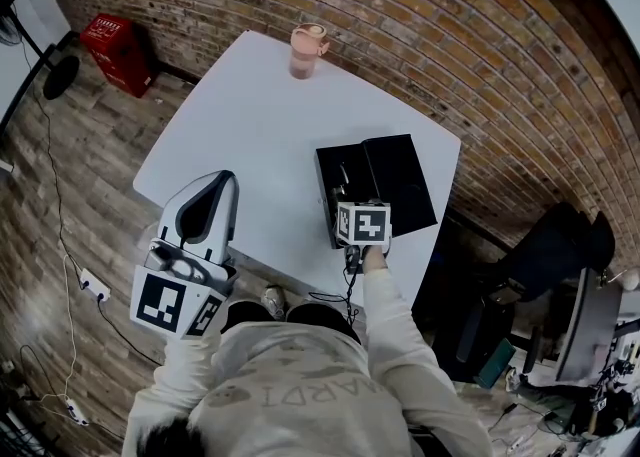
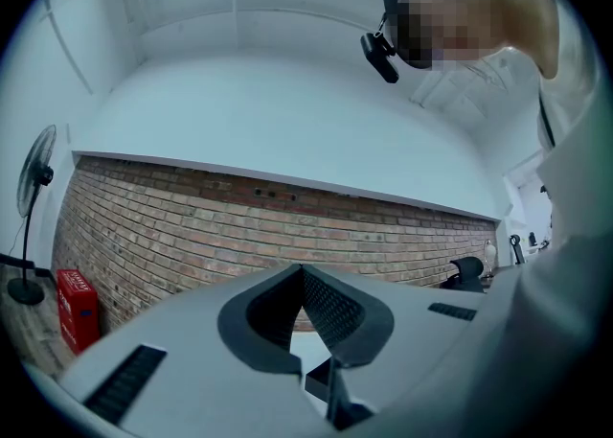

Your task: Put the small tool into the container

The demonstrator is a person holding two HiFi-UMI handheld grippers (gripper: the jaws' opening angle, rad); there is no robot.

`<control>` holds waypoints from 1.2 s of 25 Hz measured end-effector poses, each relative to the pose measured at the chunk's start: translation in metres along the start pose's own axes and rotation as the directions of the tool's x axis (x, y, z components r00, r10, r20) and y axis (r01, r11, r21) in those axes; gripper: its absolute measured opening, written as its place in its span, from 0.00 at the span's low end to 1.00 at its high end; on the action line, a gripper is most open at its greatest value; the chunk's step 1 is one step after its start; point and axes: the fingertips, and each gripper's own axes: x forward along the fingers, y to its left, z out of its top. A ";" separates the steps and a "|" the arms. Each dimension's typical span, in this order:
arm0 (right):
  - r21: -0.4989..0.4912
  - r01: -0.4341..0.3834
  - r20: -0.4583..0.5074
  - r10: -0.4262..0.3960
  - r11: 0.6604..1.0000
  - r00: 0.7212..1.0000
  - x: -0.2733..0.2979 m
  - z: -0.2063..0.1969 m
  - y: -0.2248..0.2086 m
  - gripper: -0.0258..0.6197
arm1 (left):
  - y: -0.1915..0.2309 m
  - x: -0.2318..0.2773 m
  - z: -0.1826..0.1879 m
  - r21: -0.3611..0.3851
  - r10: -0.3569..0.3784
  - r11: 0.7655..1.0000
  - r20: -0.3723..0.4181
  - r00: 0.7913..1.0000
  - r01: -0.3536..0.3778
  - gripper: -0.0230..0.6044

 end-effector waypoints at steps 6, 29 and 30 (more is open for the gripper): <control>0.038 -0.083 0.025 0.082 0.996 0.996 -0.001 -0.001 0.014 0.23 | -0.002 -0.002 0.002 0.004 0.000 1.000 0.001 1.000 0.000 0.04; 0.008 -0.136 0.321 0.126 0.991 0.939 -0.094 0.020 -0.001 0.05 | -0.053 0.001 0.004 0.017 -0.026 1.000 -0.003 1.000 0.026 0.04; 0.007 -0.133 0.334 0.123 0.991 0.935 -0.099 0.020 -0.003 0.05 | -0.056 0.001 0.003 0.018 -0.029 0.999 -0.006 1.000 0.029 0.04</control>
